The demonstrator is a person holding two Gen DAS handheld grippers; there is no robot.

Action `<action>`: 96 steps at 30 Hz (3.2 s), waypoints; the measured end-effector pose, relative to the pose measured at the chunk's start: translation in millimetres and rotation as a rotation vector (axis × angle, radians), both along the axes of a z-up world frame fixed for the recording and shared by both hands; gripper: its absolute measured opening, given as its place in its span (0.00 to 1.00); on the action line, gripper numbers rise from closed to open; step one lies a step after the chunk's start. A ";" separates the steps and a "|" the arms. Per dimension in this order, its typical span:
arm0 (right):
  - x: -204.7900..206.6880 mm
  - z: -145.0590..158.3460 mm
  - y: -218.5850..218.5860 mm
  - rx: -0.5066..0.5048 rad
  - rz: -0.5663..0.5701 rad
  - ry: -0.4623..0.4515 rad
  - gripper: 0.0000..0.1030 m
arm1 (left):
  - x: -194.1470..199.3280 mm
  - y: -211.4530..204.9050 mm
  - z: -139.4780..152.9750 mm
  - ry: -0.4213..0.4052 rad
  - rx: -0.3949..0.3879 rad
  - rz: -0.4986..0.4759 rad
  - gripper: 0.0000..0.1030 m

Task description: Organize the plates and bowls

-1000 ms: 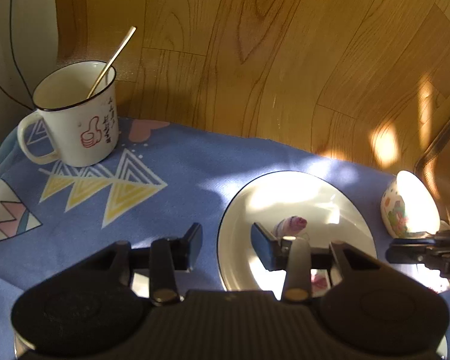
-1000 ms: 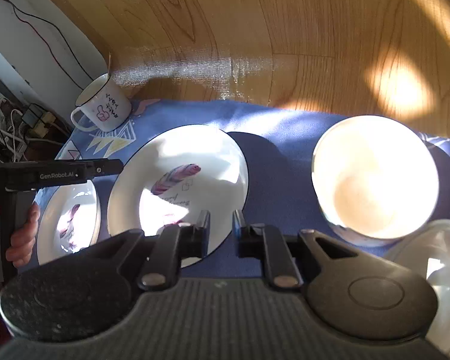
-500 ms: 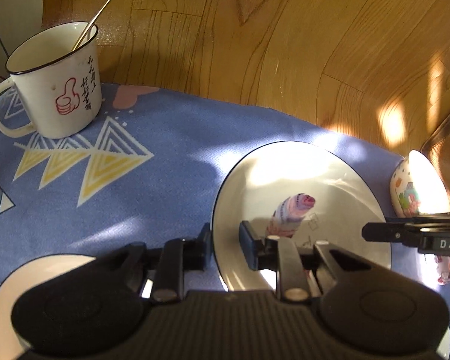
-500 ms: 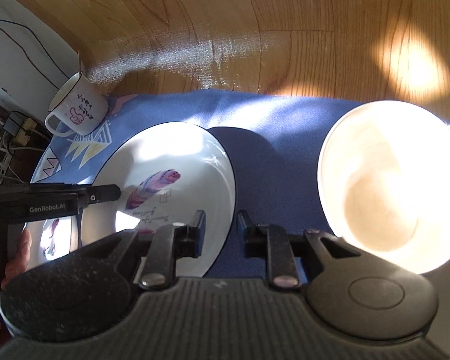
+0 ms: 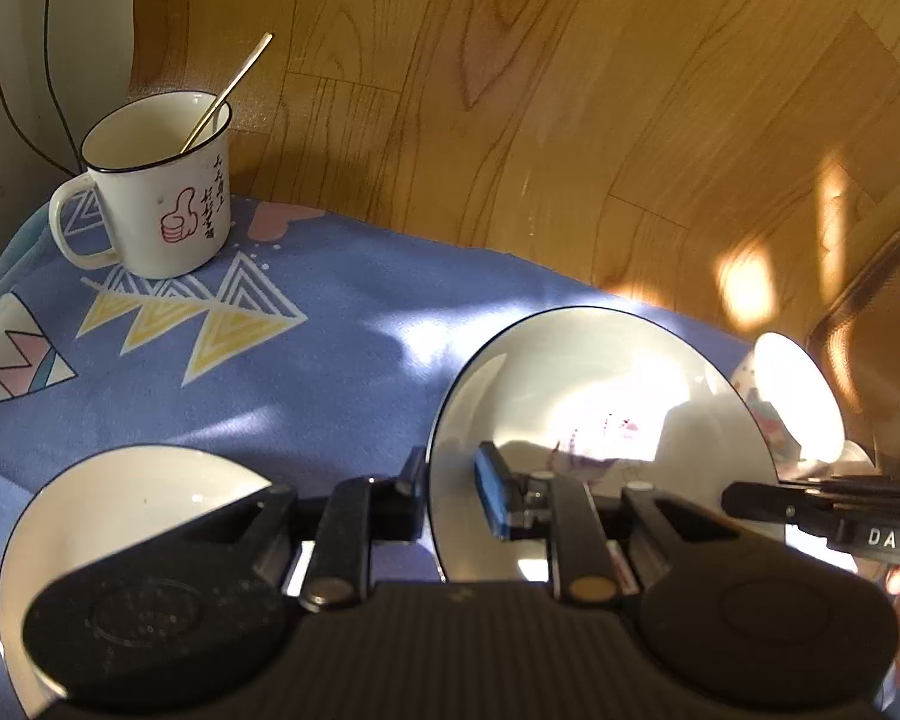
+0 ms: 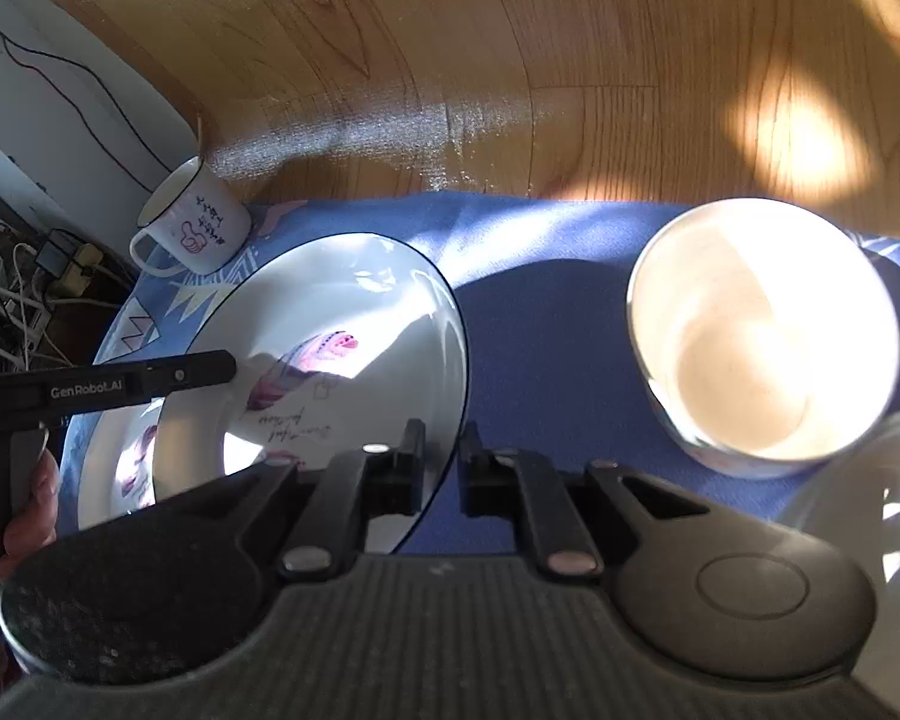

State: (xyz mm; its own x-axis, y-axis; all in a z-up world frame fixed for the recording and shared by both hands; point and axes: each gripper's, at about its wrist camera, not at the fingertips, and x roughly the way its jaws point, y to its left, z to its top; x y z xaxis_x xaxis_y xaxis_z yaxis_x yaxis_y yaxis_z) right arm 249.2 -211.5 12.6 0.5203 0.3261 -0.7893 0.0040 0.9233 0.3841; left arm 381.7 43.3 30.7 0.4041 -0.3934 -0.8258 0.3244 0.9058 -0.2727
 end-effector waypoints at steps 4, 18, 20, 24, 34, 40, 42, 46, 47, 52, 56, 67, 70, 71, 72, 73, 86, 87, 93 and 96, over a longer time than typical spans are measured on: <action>-46.6 16.7 -9.5 -0.010 0.001 -0.012 0.13 | -54.5 -16.8 13.4 -0.025 0.003 -0.042 0.17; -205.5 4.0 -57.5 -0.063 -0.084 0.052 0.13 | -213.7 -83.0 -22.0 0.002 -0.005 -0.175 0.17; -212.2 -1.3 -56.2 -0.078 -0.079 0.057 0.11 | -223.6 -89.5 -23.8 -0.049 0.043 -0.182 0.17; -217.6 -3.8 -54.8 -0.084 -0.070 0.024 0.10 | -229.3 -87.5 -23.5 -0.071 0.046 -0.156 0.17; -224.8 -4.2 -55.7 -0.135 -0.071 -0.056 0.16 | -233.4 -87.4 -23.2 -0.090 0.046 -0.145 0.16; -231.8 1.5 -64.6 -0.163 -0.117 -0.086 0.24 | -233.7 -80.1 -20.6 -0.078 0.027 -0.150 0.16; -231.6 4.2 -65.4 -0.168 -0.121 -0.087 0.24 | -235.7 -76.4 -17.4 -0.087 0.023 -0.153 0.16; -227.4 19.7 -56.6 -0.156 -0.104 -0.124 0.24 | -240.5 -51.3 -5.1 -0.109 -0.028 -0.137 0.16; -224.9 24.6 -52.0 -0.146 -0.091 -0.137 0.24 | -241.0 -40.9 -2.5 -0.114 -0.041 -0.125 0.16; -191.2 43.5 -10.9 -0.100 0.024 -0.168 0.24 | -237.5 30.4 6.7 -0.132 -0.065 -0.006 0.16; -146.0 42.6 35.4 -0.046 0.112 -0.154 0.24 | -214.0 103.1 14.8 -0.156 -0.043 0.157 0.16; -10.1 15.1 156.5 0.001 0.218 -0.044 0.24 | -95.3 187.5 -5.1 -0.124 0.041 0.277 0.26; 12.2 7.3 171.9 -0.028 0.235 -0.034 0.25 | -80.8 182.0 -15.6 -0.129 0.065 0.253 0.32; 18.4 5.1 176.5 -0.043 0.237 -0.031 0.26 | -77.0 180.5 -18.4 -0.125 0.062 0.243 0.33; 23.4 2.6 179.2 -0.051 0.238 -0.026 0.29 | -74.3 178.5 -20.8 -0.122 0.065 0.238 0.34; 27.7 -0.1 181.4 -0.058 0.237 -0.022 0.31 | -70.3 175.9 -23.8 -0.121 0.074 0.235 0.35; 41.9 -32.7 189.6 -0.073 0.231 0.032 0.16 | -66.8 184.3 -47.2 -0.068 -0.070 0.301 0.15; 40.8 -32.8 189.5 -0.073 0.228 0.026 0.15 | -66.3 184.4 -46.9 -0.063 -0.076 0.307 0.15; 36.9 -31.7 188.0 -0.076 0.214 0.030 0.14 | -70.7 178.3 -43.5 -0.066 -0.055 0.329 0.15; 31.2 -30.4 185.2 -0.073 0.218 0.028 0.14 | -75.9 175.0 -40.9 -0.075 -0.040 0.321 0.15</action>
